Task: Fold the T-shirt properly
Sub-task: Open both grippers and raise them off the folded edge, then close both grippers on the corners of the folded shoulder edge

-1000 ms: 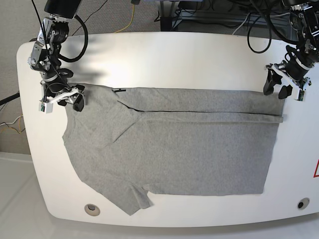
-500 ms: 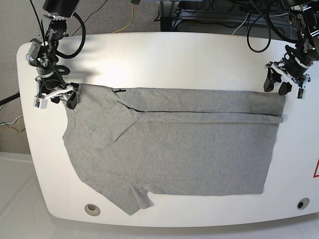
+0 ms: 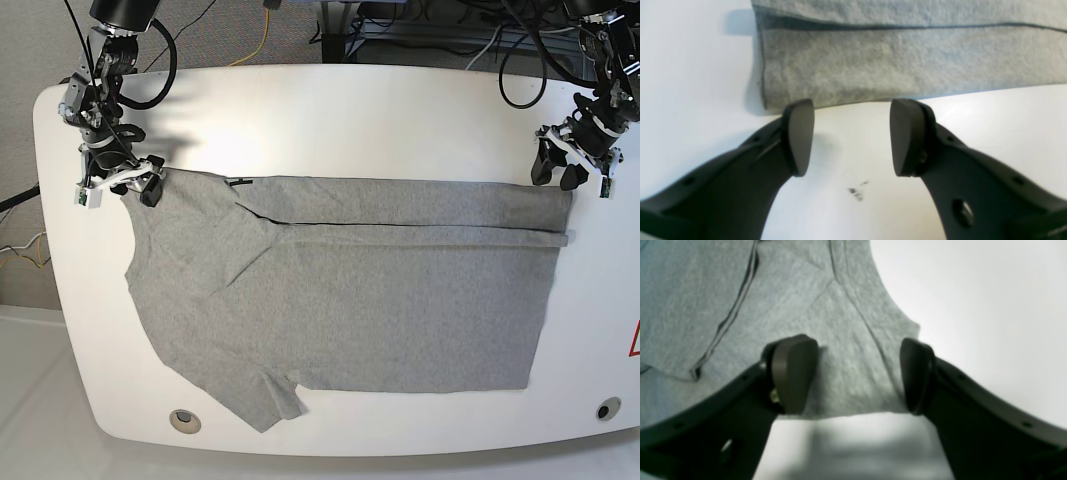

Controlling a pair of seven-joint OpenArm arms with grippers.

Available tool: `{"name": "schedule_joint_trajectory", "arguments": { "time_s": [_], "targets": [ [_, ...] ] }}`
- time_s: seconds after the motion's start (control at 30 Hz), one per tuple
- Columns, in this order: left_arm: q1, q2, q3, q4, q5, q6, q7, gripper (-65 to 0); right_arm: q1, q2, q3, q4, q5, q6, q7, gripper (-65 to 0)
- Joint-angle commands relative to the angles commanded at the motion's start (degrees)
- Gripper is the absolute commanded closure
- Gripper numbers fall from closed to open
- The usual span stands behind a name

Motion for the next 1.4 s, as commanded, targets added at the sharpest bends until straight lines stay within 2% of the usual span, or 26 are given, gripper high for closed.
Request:
{"name": "schedule_joint_trajectory", "arguments": {
  "time_s": [0.43,0.77,0.97,1.03,1.1,1.17,1.4],
  "targets": [
    [-2.9,-0.3,-1.5,-4.3,-2.0,0.2,1.2,-34.2,-1.3,0.0,2.0,2.1,1.0,-0.24,-0.5,-41.2],
    [-2.7,-0.9,-3.7,-8.7,-4.9,0.6,1.0,-34.4,0.0,0.2,-0.1,0.2,0.7,0.05,0.5,-41.3],
    [-2.9,-1.7,-3.1,-7.4,-3.2,0.7,2.2,-35.1,-0.1,0.2,-1.9,0.0,0.2,-0.28,0.5,-13.9],
    [-3.2,-1.7,-3.2,-7.2,-3.1,0.8,2.5,-34.9,-0.1,0.1,-1.8,-0.1,0.1,-0.29,0.5,-5.8],
    [-3.9,-1.8,-3.4,-7.2,-2.8,0.9,3.1,-35.1,-0.1,0.1,-1.7,-0.1,0.1,-0.30,0.3,-0.5],
    [-6.9,-1.7,-4.2,-8.6,-3.1,1.4,4.9,-35.0,0.2,0.2,-0.8,-0.2,0.4,-0.40,-0.1,-0.7],
    [-10.6,-1.9,-5.2,-11.5,-2.2,2.1,5.6,-34.6,0.3,0.2,-0.7,-0.2,0.7,-0.35,-0.5,-6.3]
  ]
}}
